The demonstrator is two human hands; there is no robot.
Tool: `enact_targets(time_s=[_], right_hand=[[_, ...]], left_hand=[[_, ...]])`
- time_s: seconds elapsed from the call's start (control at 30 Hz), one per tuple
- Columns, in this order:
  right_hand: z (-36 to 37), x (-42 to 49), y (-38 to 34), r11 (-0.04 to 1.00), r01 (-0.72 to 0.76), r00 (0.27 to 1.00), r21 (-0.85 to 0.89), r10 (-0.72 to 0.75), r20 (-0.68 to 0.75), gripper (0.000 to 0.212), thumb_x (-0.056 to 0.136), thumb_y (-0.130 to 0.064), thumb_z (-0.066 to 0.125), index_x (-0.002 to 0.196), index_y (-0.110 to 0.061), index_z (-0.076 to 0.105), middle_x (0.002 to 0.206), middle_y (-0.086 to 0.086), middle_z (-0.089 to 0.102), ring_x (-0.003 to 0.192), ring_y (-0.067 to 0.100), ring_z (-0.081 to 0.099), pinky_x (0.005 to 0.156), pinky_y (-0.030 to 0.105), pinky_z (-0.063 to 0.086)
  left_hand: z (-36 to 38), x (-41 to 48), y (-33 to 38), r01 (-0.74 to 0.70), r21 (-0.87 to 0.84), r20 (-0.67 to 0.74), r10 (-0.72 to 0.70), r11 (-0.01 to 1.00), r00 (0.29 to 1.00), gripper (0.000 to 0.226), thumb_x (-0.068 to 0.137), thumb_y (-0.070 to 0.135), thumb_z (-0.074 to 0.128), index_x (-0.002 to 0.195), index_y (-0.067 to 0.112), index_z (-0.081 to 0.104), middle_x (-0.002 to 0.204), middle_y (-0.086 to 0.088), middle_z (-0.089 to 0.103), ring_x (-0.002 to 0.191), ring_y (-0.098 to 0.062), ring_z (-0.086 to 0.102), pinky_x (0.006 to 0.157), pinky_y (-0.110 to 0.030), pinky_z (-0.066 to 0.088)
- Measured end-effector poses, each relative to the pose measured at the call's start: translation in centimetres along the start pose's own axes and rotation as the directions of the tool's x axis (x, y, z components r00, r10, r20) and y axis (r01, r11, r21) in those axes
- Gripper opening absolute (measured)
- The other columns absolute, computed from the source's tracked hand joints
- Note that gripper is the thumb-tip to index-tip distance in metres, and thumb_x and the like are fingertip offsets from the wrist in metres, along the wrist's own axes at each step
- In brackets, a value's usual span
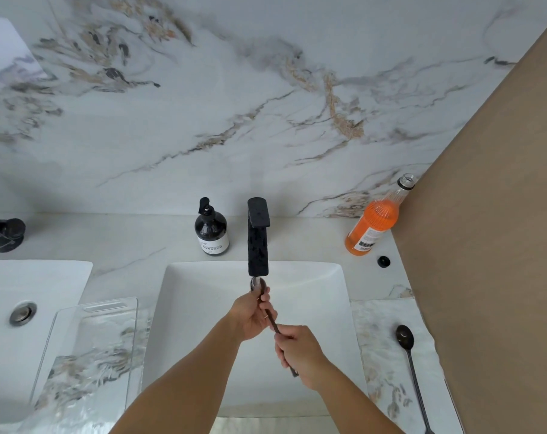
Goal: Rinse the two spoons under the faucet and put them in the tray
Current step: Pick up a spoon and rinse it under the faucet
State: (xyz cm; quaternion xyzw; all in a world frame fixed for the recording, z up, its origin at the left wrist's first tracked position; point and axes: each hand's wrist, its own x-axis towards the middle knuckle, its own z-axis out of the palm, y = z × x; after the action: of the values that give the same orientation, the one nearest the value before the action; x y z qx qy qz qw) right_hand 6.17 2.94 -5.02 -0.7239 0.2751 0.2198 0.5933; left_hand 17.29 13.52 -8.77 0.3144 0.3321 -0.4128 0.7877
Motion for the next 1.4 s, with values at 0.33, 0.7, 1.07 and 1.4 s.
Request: enact_targets(time_s=[0.33,0.7,1.07,1.4], right_hand=[[-1.9,-0.9,-0.4,0.743,-0.336,0.922,0.578,0.132,0.365,0.026,0.101,-0.003,0.043,0.119,0.003,0.060,0.065,0.006,0.054,0.054,0.016,0.045,0.047,0.025,0.036],[-3.5,-1.3,-1.1,0.964,-0.188,0.952,0.190,0.132,0.275,0.027,0.102,-0.008,0.042,0.110,0.000,0.066,0.058,0.002,0.051,0.050,0.015,0.042,0.047,0.023,0.032],[-2.7,-1.8,-1.1,0.978,-0.059,0.993,0.199,0.037,0.111,0.025,0.102,-0.007,0.041,0.107,0.001,0.065,0.057,0.004,0.047,0.047,0.015,0.038,0.047,0.024,0.029],[1.0,-1.3,-0.2,0.986,-0.130,0.991,0.108,0.127,0.033,0.024,0.098,-0.013,0.043,0.087,-0.014,0.064,0.095,0.014,0.078,0.064,0.024,0.065,0.069,0.031,0.054]], left_hand=[[0.8,-1.3,1.3,-0.057,0.115,0.059,0.051,0.992,0.997,0.027,0.099,-0.006,0.033,0.096,0.003,0.058,0.092,-0.013,0.066,0.057,-0.016,0.056,0.059,-0.028,0.054],[-1.4,-1.3,5.3,-0.130,0.941,0.020,0.333,0.312,0.943,0.018,0.086,0.017,0.072,0.086,0.000,0.077,0.065,-0.010,0.072,0.051,-0.019,0.069,0.065,-0.026,0.061],[0.4,-1.3,3.4,-0.175,0.487,-0.033,0.218,0.856,0.975,0.012,0.093,-0.007,0.057,0.100,-0.004,0.066,0.090,-0.018,0.067,0.076,-0.031,0.070,0.070,-0.037,0.064],[0.9,-3.0,0.2,-0.141,0.396,-0.003,0.154,0.907,0.988,0.018,0.102,0.017,0.048,0.113,0.011,0.062,0.104,-0.010,0.077,0.081,-0.024,0.076,0.075,-0.039,0.058]])
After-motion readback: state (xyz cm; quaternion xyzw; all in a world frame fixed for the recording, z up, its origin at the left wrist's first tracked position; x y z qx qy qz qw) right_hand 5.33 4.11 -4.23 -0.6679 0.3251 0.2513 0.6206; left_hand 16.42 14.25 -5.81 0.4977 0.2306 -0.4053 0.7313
